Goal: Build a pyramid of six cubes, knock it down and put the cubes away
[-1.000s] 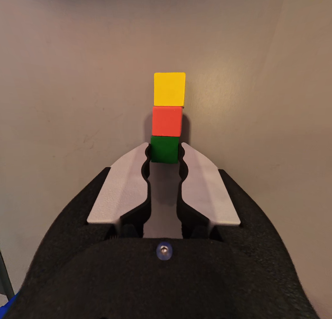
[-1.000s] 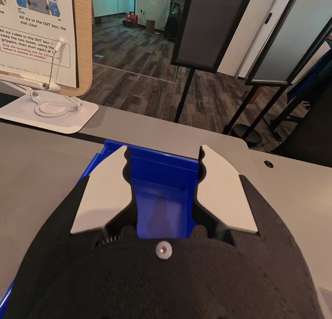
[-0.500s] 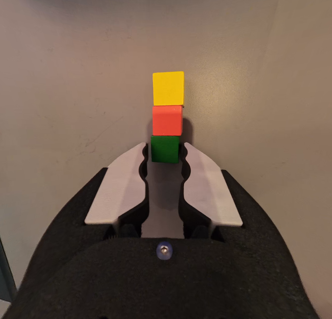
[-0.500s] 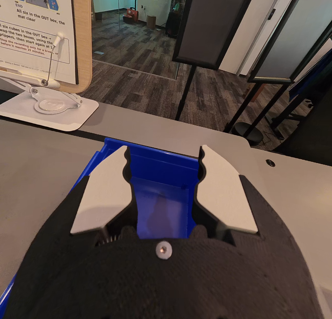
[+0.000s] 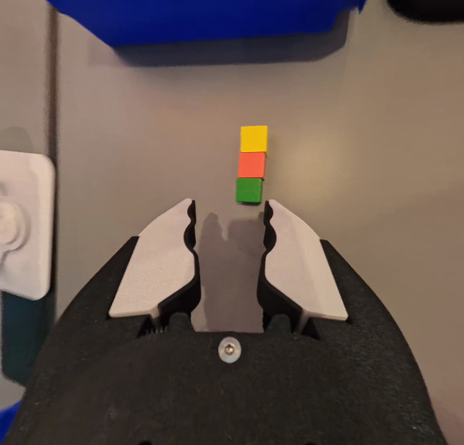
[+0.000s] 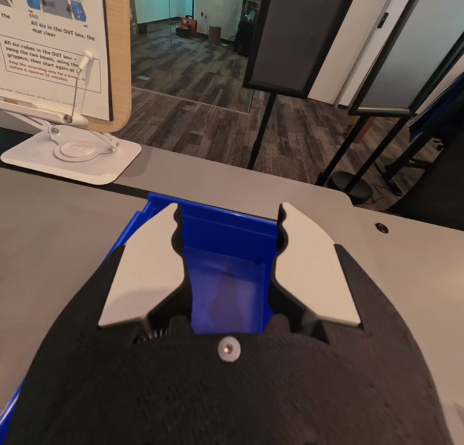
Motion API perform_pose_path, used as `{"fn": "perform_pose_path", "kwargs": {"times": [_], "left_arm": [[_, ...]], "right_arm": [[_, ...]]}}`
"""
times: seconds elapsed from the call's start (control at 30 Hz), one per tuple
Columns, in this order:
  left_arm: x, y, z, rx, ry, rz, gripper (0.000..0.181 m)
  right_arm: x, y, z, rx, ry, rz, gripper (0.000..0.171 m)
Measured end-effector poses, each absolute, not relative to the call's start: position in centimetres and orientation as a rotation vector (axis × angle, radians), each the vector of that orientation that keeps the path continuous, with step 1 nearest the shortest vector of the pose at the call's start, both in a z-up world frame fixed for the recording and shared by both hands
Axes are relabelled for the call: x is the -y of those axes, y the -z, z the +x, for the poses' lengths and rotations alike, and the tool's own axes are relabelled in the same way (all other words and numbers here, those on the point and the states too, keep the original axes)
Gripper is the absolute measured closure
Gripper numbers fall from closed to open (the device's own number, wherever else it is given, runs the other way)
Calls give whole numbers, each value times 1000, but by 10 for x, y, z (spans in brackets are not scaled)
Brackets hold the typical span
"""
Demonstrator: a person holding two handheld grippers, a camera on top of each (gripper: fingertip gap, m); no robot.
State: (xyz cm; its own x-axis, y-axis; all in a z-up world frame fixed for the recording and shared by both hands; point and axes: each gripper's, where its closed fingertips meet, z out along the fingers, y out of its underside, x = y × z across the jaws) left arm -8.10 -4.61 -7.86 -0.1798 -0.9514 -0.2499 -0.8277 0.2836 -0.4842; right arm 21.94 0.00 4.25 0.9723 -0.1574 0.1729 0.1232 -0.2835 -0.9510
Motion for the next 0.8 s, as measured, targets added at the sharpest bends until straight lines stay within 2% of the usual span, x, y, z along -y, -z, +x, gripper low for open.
{"fn": "perform_pose_path", "kwargs": {"times": [0.2, 0.37, 0.5, 0.67, 0.8], "left_arm": [[-9, -37, -143, -1552, 348, -1620, 124], [-73, -77, -239, -1168, 213, -1725, 122], [-115, -70, -315, -929, 102, -1882, 126], [-140, -11, -398, -807, -114, -2209, 129], [-140, 41, -417, -894, -113, -2412, 127]], "right_arm": [[4, -51, 220, -27, 270, -1806, 98], [6, -53, 223, -38, 269, -1797, 98], [8, -53, 223, -41, 262, -1794, 98], [8, -54, 224, -37, 266, -1789, 98], [5, -49, 225, -42, 263, -1805, 98]]}}
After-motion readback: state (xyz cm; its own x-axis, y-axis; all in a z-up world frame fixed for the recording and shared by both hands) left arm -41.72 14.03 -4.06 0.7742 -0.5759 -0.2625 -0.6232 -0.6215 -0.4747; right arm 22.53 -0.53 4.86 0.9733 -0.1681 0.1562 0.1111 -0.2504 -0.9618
